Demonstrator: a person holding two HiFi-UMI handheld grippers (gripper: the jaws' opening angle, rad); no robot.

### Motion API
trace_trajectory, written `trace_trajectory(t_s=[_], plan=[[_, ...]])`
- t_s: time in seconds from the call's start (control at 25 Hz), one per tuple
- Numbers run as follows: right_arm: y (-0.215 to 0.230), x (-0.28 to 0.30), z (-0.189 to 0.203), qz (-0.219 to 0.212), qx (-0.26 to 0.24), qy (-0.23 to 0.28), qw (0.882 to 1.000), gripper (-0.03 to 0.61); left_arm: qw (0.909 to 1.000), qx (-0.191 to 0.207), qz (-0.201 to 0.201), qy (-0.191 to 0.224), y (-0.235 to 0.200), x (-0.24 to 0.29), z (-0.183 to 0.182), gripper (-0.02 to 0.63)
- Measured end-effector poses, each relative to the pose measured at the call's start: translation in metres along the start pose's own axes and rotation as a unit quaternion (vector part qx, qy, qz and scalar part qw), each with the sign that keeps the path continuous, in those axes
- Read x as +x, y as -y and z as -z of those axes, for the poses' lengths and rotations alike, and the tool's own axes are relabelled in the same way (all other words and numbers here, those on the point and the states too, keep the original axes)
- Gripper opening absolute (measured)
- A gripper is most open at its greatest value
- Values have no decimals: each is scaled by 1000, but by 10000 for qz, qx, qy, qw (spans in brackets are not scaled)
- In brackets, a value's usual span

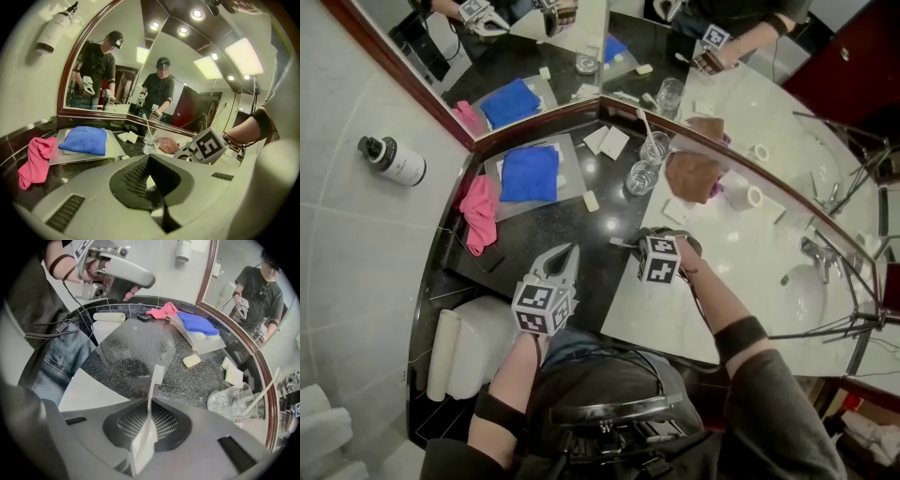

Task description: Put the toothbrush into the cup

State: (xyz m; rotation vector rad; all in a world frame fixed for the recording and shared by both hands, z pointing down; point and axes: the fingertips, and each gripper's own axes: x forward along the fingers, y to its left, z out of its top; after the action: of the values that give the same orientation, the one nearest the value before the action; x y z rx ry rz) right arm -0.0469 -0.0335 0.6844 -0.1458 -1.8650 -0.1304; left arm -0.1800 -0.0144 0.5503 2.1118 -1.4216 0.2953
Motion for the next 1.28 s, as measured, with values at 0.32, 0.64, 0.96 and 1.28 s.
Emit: trace_trajectory(t_s=[0.32,0.64,0.96,1.28], plan=[[18,-61,-3,693,723,951,9904,46,9997,249,-2,77,15,8,-19,2],[41,-148,10,1691,1975,2516,9323,46,9987,472,114,124,38,17,-39,2],[43,-204,49,2520,2989,3606,8468,46,9978,598,263,77,61,25,-43,2],[39,-234,83,3037,3876,4358,7533,46,9968,707,368,65,78,30,-43,2]])
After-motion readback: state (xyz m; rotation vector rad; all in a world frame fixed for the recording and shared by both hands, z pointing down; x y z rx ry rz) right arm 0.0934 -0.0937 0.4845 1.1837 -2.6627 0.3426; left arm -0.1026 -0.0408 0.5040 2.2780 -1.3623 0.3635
